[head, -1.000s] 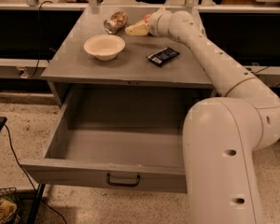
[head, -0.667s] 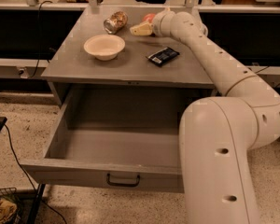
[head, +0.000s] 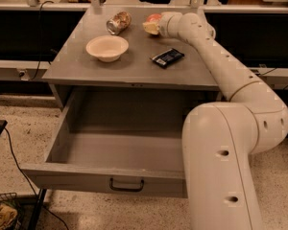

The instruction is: Place apple into top drawer

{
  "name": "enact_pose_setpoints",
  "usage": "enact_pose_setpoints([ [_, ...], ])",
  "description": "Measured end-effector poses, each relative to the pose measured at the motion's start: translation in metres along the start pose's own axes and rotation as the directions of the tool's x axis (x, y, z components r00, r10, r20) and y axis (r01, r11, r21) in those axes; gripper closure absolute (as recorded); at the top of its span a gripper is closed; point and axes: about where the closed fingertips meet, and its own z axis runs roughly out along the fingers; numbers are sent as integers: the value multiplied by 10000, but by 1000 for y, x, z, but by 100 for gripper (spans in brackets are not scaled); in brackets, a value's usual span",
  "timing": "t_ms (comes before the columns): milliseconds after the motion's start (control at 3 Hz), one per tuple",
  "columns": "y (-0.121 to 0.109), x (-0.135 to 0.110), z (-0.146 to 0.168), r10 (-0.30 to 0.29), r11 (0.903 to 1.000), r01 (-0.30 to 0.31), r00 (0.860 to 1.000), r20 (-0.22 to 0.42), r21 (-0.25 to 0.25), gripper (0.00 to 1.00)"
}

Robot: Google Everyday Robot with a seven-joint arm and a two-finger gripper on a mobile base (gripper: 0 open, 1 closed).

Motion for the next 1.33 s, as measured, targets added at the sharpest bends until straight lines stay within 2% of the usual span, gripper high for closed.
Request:
enact_pose_setpoints([
  [333,9,-3,-3,304,9960,-267,9986,422,-851,64],
  [667,23,-27,-19,675,9743,-316,9855,1556,-2231,88],
  [1000,36,-83,-71,-313,9284,1306,9604,2769,-3479,100],
  [1333,67,-113,-107,-1555,8607,2589,9536,2579,-4383,100],
])
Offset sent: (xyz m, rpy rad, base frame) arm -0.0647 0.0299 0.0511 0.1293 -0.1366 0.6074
